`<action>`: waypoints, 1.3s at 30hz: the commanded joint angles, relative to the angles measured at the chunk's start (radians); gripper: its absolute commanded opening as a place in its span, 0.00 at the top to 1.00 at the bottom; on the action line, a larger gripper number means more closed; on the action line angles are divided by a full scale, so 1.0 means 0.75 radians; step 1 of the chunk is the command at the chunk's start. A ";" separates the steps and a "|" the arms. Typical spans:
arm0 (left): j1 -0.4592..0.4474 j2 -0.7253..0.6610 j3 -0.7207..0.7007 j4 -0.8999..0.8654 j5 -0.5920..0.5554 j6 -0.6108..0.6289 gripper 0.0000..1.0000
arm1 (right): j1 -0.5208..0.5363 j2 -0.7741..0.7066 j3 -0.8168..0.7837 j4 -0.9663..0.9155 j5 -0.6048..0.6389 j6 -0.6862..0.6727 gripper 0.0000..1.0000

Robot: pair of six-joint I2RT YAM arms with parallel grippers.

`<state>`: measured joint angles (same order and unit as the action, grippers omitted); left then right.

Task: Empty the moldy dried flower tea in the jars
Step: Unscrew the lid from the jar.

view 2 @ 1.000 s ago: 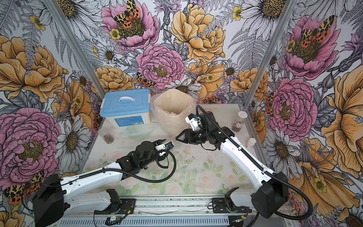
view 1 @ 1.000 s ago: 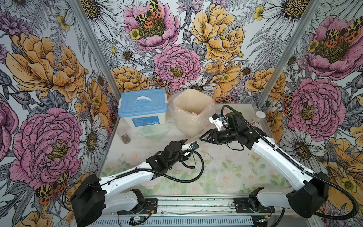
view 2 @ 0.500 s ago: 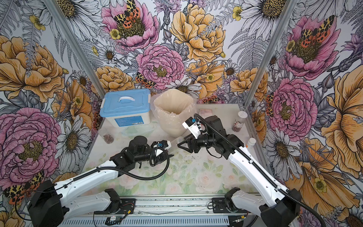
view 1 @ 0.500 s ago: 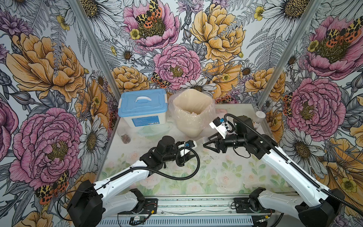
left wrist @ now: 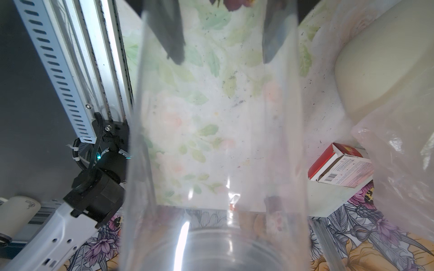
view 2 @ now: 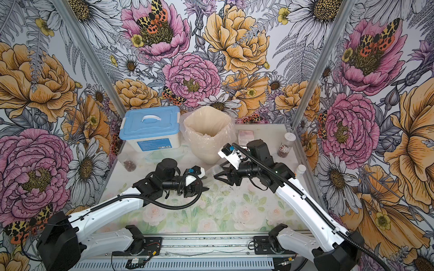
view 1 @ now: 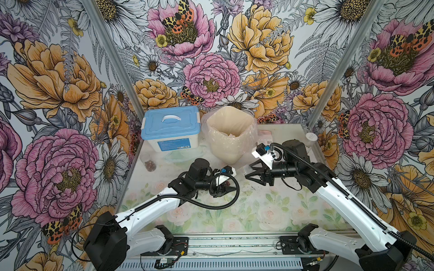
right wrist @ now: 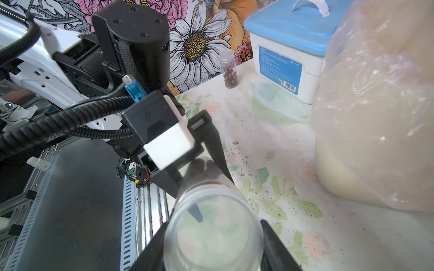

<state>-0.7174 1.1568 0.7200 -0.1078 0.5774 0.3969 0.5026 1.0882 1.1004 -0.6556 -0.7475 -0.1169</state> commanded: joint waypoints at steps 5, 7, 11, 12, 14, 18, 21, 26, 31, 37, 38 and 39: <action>0.004 -0.019 0.023 0.070 0.003 -0.050 0.52 | -0.020 0.019 -0.006 -0.007 0.046 0.012 0.28; -0.004 -0.026 0.016 0.077 -0.051 -0.047 0.52 | -0.026 0.014 0.012 -0.007 0.032 0.042 0.15; -0.015 -0.062 -0.024 0.123 -0.184 -0.035 0.52 | -0.053 -0.008 0.064 -0.005 -0.008 0.168 0.01; -0.018 -0.075 -0.038 0.142 -0.230 -0.031 0.52 | -0.061 -0.014 0.077 -0.004 -0.007 0.209 0.01; -0.027 -0.095 -0.054 0.150 -0.306 -0.015 0.52 | -0.077 -0.023 0.102 -0.004 0.007 0.314 0.01; -0.057 -0.110 -0.070 0.155 -0.475 0.029 0.51 | -0.088 -0.007 0.197 -0.005 0.115 0.572 0.01; -0.116 -0.108 -0.082 0.160 -0.671 0.087 0.51 | -0.102 0.062 0.269 -0.009 0.225 0.877 0.02; -0.188 -0.091 -0.089 0.180 -0.893 0.181 0.52 | -0.084 0.163 0.272 -0.022 0.181 1.032 0.05; -0.200 -0.093 -0.091 0.193 -0.935 0.209 0.52 | -0.069 0.215 0.243 -0.034 0.188 1.016 0.08; -0.201 -0.095 -0.101 0.197 -0.931 0.213 0.52 | -0.035 0.263 0.238 -0.034 0.162 0.993 0.14; -0.203 -0.096 -0.103 0.197 -0.931 0.213 0.52 | -0.029 0.269 0.238 -0.032 0.162 0.991 0.16; -0.205 -0.098 -0.105 0.197 -0.931 0.212 0.52 | -0.026 0.272 0.240 -0.032 0.158 0.990 0.17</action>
<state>-0.8619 1.0908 0.6579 0.0025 -0.0952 0.5423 0.4721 1.2842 1.2819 -0.6800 -0.6216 0.6216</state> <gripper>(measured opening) 0.534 0.839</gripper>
